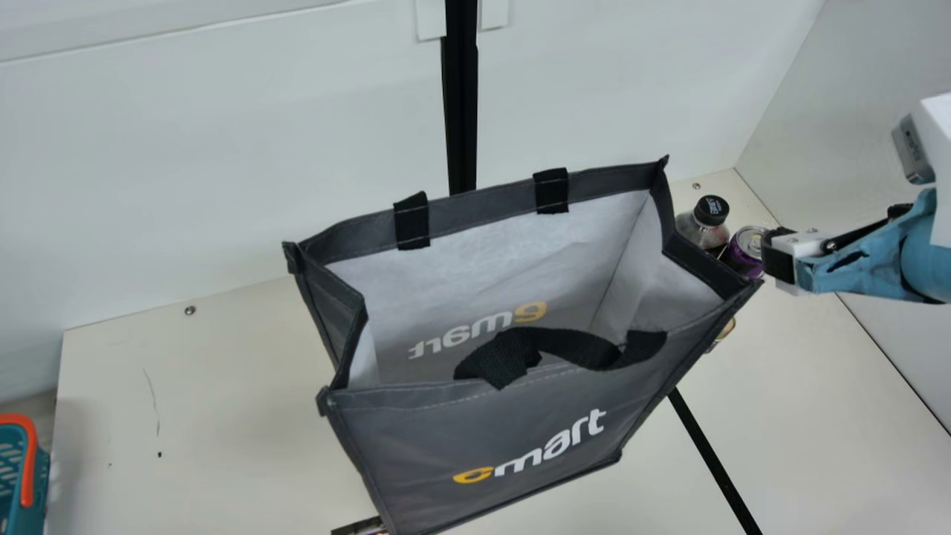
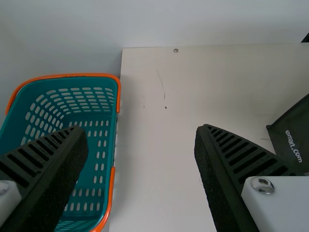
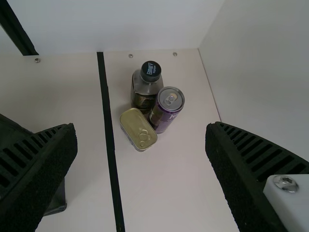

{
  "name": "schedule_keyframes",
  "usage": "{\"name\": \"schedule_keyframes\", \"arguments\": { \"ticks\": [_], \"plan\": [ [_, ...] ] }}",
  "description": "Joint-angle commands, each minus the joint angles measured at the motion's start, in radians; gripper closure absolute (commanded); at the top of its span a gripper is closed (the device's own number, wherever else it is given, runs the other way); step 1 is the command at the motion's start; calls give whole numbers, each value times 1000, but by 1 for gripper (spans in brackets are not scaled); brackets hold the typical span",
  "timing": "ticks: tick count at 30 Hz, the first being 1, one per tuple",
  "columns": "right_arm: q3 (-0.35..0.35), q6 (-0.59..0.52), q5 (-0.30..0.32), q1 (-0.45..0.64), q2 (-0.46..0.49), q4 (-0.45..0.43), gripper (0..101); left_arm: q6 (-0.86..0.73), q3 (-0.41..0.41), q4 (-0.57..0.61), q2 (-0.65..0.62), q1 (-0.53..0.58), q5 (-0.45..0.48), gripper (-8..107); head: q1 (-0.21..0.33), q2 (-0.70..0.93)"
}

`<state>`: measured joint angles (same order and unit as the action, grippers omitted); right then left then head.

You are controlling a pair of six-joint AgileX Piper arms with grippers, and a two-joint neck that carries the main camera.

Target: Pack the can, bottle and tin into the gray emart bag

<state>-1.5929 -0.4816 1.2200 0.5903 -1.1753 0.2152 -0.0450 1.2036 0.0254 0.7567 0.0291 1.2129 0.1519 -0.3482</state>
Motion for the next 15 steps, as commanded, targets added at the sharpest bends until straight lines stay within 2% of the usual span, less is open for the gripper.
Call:
{"name": "schedule_keyframes", "arguments": {
  "ticks": [1,15],
  "plan": [
    [0,0,0,0,0,0,10,0,0,0,0,0,0,9,23,-1],
    [0,3,0,0,1,-1,10,0,0,0,0,0,0,9,23,-1]
  ]
}}
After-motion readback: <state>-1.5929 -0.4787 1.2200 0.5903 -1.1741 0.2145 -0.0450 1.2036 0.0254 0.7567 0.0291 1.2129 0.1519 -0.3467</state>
